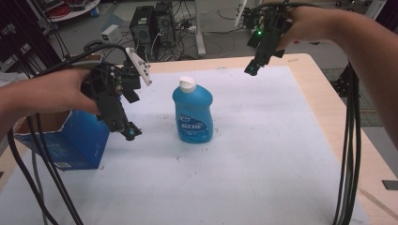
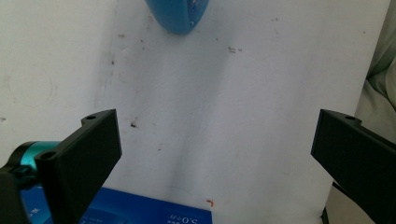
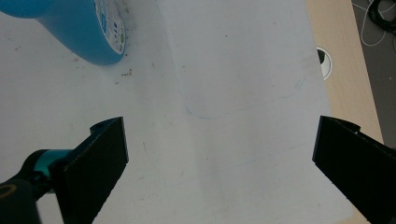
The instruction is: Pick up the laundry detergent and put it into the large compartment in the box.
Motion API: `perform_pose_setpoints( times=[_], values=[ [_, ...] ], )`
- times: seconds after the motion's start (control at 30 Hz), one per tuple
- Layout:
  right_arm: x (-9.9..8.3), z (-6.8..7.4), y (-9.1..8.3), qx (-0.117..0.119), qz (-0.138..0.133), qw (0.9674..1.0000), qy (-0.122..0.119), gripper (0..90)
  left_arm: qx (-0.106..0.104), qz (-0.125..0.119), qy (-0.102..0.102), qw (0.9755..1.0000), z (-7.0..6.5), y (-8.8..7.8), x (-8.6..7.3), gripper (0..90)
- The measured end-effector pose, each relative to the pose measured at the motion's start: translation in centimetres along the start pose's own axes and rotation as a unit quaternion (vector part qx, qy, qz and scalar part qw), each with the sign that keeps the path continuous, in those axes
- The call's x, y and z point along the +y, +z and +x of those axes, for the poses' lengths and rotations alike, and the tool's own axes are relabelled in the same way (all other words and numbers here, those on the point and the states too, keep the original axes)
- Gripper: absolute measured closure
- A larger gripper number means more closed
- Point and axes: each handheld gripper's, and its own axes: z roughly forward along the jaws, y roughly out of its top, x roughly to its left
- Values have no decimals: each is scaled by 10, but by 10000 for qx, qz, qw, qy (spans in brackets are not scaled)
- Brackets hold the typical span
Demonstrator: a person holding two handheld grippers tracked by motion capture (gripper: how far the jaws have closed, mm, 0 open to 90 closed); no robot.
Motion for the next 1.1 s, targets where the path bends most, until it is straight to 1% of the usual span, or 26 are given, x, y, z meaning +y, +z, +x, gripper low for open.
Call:
perform_pose_setpoints(
  times=[0.07, 0.23, 0.27, 0.3, 0.4, 0.47, 0.53, 0.6, 0.67, 0.73, 0.8, 1.0, 1.1],
  values=[
    [0, 0, 0, 4, -8, 10000, 3, 25, -4, -68, 10, 10000, 1, -3, 1, 17],
    [2, -2, 4, 51, -11, 10000, 4, 25, -6, -69, 53, 10000, 5, -10, 7, 17],
    [2, -2, 4, 64, 22, 10000, 30, 25, -21, -87, 27, 10000, 6, -11, 7, 17],
    [2, -3, 5, 54, 0, 10000, -21, 25, -36, -103, 55, 9999, 6, -11, 9, 16],
    [3, 0, 7, 78, 51, 9999, -72, 25, -3, -112, 143, 9998, 7, -15, 15, 17],
    [4, 0, 7, 105, 69, 9999, -68, 25, -8, -177, 191, 9997, 8, -18, 20, 17],
    [5, 0, 7, 136, 38, 9999, -71, 25, 8, -212, 286, 9994, 9, -20, 26, 17],
    [5, 1, 6, 160, 10, 9998, -84, 25, 21, -221, 344, 9992, 10, -24, 32, 17],
    [6, 2, 7, 163, 4, 9998, -79, 25, 33, -246, 447, 9987, 11, -27, 40, 17],
    [6, 1, 7, 183, -5, 9998, -111, 25, 13, -274, 517, 9983, 11, -30, 47, 16],
    [6, 1, 6, 190, -2, 9998, -82, 25, -8, -272, 601, 9978, 11, -32, 54, 16],
    [5, 1, 8, 236, 17, 9997, -82, 25, -69, -324, 784, 9964, 13, -32, 69, 17],
    [6, 0, 8, 255, 6, 9996, -85, 25, -111, -306, 852, 9958, 15, -30, 77, 17]
  ],
)
